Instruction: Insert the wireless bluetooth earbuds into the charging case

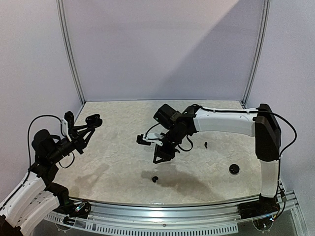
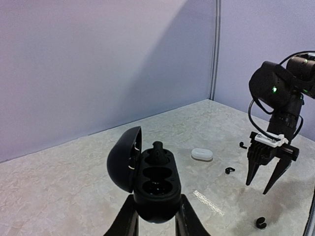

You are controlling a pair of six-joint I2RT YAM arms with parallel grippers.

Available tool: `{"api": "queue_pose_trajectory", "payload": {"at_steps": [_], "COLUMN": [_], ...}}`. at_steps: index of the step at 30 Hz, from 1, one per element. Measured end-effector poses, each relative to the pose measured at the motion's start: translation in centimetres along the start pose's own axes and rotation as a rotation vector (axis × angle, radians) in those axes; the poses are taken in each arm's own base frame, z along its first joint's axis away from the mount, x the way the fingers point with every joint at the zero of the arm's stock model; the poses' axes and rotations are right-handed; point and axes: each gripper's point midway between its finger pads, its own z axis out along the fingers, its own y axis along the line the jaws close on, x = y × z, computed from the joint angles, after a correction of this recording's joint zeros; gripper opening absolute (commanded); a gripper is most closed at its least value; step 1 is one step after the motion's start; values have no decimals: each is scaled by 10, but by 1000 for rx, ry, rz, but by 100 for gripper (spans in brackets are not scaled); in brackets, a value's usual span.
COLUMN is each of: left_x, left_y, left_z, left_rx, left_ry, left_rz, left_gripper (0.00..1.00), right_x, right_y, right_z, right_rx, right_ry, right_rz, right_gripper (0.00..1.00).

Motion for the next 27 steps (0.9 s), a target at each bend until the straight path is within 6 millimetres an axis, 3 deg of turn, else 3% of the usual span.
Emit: {"api": "queue_pose_trajectory", "payload": {"at_steps": [6, 11, 16, 27], "left_x": [1, 2, 2, 2], "left_y": [0, 0, 0, 0], "left_z": [0, 0, 0, 0], "left_rx": [0, -1, 0, 0], "left_ry": [4, 5, 5, 5], "left_rz": [-2, -2, -2, -2], "left_gripper": [0, 0, 0, 0], "right_x": [-7, -5, 13, 28], "right_y": [6, 24, 35, 29], "right_z": [9, 40, 68, 70], "right_rx": [-15, -47, -83, -74], "right_ry": [-16, 25, 91, 147], "right_rz": [-118, -264, -329, -347], "right_gripper": [35, 32, 27, 25]}}
